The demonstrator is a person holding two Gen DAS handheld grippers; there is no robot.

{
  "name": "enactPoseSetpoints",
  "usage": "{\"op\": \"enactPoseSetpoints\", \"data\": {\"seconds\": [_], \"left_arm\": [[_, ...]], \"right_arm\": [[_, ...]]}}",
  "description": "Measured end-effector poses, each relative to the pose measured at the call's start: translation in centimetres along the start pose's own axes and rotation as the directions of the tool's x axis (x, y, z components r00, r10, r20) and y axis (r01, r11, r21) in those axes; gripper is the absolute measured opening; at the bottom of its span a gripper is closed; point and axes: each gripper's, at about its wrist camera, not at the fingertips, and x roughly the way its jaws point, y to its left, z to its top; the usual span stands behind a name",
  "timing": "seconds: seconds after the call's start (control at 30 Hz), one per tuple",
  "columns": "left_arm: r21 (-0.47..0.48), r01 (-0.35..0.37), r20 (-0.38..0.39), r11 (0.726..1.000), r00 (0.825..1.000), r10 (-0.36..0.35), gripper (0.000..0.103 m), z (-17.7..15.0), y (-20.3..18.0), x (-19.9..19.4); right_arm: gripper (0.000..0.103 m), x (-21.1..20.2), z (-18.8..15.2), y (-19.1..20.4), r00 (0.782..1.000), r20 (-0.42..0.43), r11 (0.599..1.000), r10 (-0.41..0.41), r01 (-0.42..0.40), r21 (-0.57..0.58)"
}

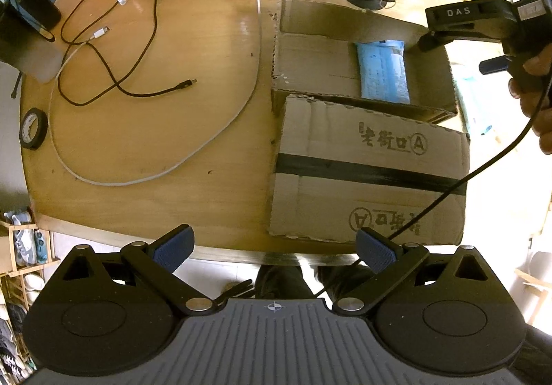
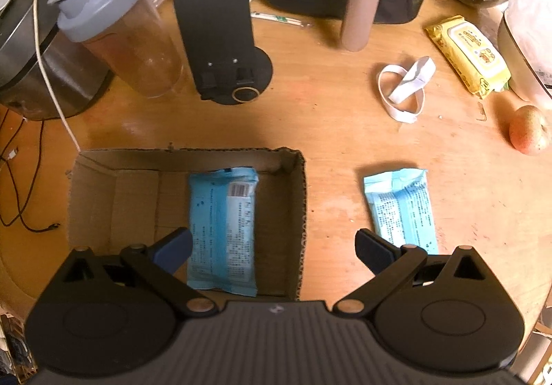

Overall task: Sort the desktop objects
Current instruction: 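Raise the open right gripper and move it toward the smaller blue packet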

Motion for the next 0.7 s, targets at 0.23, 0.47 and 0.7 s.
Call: {"op": "enactPoseSetpoints", "data": {"seconds": [0.23, 0.47, 0.7], "left_arm": [[0.009, -0.002, 0.000, 1.000, 1.000, 0.002, 0.103, 0.0, -0.8, 0.0], [0.018, -0.004, 0.002, 1.000, 1.000, 0.004, 0.103, 0.0, -1.5, -0.1], [0.025, -0.005, 0.003, 1.000, 1.000, 0.005, 0.103, -0.1, -2.1, -0.1]], "right_arm": [[0.103, 0.1, -0.1, -1.3, 1.000, -0.004, 1.000, -0.005, 0.006, 0.013], [0.103, -0.2, -0.1, -2.4, 1.000, -0.002, 1.000, -0.007, 0.007, 0.020], [0.103, -0.3, -0.1, -3.4, 1.000, 0.003, 1.000, -0.009, 0.009, 0.030]]}}
